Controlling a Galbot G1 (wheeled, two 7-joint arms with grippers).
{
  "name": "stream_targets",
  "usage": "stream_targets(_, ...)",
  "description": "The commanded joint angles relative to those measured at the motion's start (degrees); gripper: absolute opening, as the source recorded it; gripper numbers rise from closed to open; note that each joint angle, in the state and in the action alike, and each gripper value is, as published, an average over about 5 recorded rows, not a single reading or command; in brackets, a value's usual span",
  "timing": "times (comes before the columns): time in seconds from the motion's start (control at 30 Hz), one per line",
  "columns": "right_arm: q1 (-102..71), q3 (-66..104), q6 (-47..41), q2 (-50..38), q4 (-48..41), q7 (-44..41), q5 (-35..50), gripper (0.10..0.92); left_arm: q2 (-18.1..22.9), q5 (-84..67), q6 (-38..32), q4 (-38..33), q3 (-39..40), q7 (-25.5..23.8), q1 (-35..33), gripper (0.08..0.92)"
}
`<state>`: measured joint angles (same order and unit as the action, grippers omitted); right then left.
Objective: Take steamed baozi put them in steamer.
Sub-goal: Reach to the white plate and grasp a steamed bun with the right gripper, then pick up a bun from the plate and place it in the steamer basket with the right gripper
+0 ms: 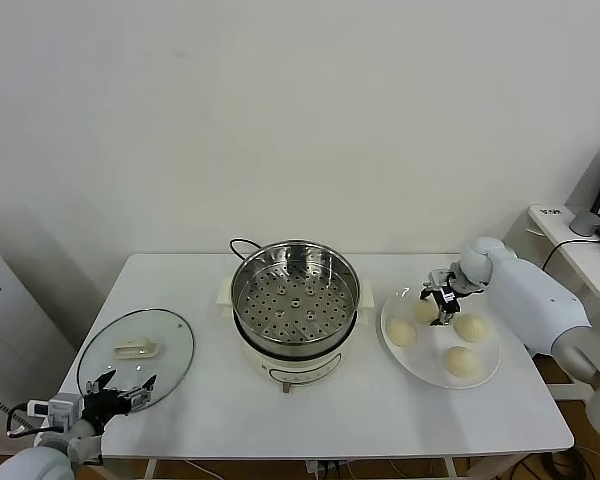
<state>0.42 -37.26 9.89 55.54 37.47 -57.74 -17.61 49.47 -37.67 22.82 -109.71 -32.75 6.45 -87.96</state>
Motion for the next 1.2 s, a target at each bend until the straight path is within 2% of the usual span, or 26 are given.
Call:
stream_targets(0.03,-0.2,1.3,0.2,0.9,-1.6,-0.3,-0.8,0.544,0.2,0.0,0.0,-0.2,0.0,0.0,-0.2,0.823)
stream_targets(0.23,1.1,-1.8,-1.2,-1.9,4.3,-1.2,4.1,0.487,0.3,0.0,0.0,-0.3,-0.2,0.1,-0.3,0.823)
stream_targets(0.43,9.1,-10.8,-1.9,-7.5,15.2,-2.2,10.9,0.484,0.5,0.1,0.1,-0.4,-0.1,0.2,-0.4,0.823)
stream_targets(0.6,21.2,-17.2,1.5,-9.0,21.3,-4.4,15.2,0.484,0.3,0.2,0.4,-0.8,0.0,0.2,-0.2,0.823)
stream_targets(0.83,30.6,-19.2,10.6,-2.5,20.4,-5.3,16.7,0.485,0.0,0.1,0.3,-0.8,0.2,0.3,-0.2,0.823)
stream_targets(1.0,32.6,-18.0,20.7,5.2,16.4,-5.7,16.5,0.491,-0.1,0.1,0.3,-1.0,0.3,0.3,-0.2,0.823)
stream_targets(1.2,32.1,-17.2,33.2,13.8,13.5,-4.4,12.4,0.492,0.0,0.3,0.4,-1.3,0.7,0.3,-0.2,0.823)
